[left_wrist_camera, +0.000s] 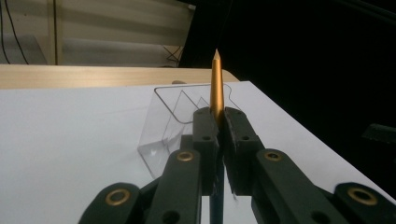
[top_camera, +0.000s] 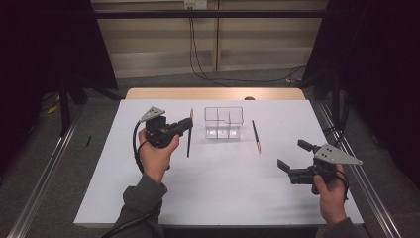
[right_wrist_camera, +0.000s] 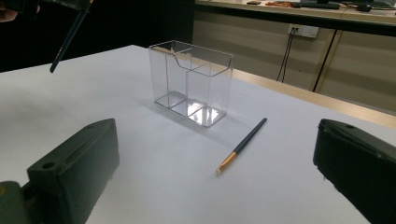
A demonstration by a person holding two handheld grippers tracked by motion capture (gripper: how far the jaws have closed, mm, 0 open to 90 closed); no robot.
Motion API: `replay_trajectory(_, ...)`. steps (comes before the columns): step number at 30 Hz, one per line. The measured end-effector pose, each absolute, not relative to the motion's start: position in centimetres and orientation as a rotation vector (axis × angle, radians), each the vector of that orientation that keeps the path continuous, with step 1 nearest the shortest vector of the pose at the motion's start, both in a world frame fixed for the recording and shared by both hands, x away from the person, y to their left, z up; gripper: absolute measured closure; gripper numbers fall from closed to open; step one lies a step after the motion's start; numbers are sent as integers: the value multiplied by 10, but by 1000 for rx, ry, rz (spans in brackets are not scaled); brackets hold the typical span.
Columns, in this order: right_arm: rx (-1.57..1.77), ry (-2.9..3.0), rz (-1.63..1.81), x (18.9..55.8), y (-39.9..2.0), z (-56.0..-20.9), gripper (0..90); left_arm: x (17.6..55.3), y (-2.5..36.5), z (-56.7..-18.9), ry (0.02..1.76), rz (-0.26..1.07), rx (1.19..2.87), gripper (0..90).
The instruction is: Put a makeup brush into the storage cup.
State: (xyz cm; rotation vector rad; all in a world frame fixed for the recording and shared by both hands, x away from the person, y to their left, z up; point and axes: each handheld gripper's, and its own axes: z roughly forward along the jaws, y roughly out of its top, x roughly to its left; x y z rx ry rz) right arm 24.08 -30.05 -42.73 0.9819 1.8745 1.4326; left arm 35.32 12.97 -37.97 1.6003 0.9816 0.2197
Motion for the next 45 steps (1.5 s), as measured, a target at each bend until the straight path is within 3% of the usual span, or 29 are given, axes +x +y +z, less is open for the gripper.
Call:
replay_trajectory(7,974,1879,1434,241,-301,-428,0,355,123,-378,937,222,1571,841)
replay_trajectory(11,978,1881,1427,241,-301,-428,0,351,112,-375,872,318,1624,842)
replay_trajectory(19,981,1877,1432,241,-301,-428,0,357,104,-377,846,262,1576,841)
replay_trajectory(45,981,1875,1436,242,-305,-427,0,369,83,-381,829,261,1476,841)
